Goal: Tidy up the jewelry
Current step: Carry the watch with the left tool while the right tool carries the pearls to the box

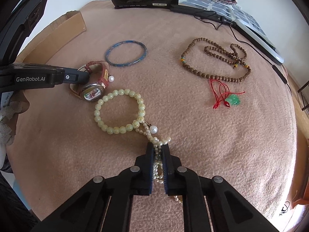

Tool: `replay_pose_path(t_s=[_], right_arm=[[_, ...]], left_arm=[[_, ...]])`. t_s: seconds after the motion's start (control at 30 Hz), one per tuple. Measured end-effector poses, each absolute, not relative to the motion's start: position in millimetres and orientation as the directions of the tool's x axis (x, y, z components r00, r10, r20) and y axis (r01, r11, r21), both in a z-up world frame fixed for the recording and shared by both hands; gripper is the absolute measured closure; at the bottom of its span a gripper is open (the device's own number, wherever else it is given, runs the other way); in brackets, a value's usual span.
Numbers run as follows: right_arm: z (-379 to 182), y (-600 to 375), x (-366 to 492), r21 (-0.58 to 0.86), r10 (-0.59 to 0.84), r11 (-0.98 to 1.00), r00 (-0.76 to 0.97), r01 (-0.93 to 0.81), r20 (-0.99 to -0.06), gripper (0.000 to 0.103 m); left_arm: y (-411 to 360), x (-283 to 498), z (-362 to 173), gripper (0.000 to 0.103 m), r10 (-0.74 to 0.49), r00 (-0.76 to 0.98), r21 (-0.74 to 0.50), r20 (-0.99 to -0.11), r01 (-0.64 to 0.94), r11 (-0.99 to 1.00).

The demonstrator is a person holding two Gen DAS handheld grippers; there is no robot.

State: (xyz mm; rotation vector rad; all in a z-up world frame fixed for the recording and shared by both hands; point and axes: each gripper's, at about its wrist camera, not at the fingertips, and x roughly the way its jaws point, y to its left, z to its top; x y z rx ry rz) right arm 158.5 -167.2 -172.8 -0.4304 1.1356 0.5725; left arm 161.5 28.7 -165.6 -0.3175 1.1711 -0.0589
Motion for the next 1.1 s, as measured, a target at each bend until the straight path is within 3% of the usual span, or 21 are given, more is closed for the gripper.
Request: replay_pose_path(t_s=[0.63, 1.1], right_arm=[[-115, -192, 158, 0.012, 0.282, 0.845, 0.425, -0.535, -0.860, 0.098], [-71, -182, 155, 0.087, 0.384, 0.848, 0.492, -0.522, -0.781, 0.098]], left_arm=[[24, 145, -127, 0.097, -0.225, 0.478, -0.285, -0.849, -0.055, 0.957], [57, 135, -93, 0.097, -0.226, 0.555, -0.333, -0.801, -0.099, 0.938]])
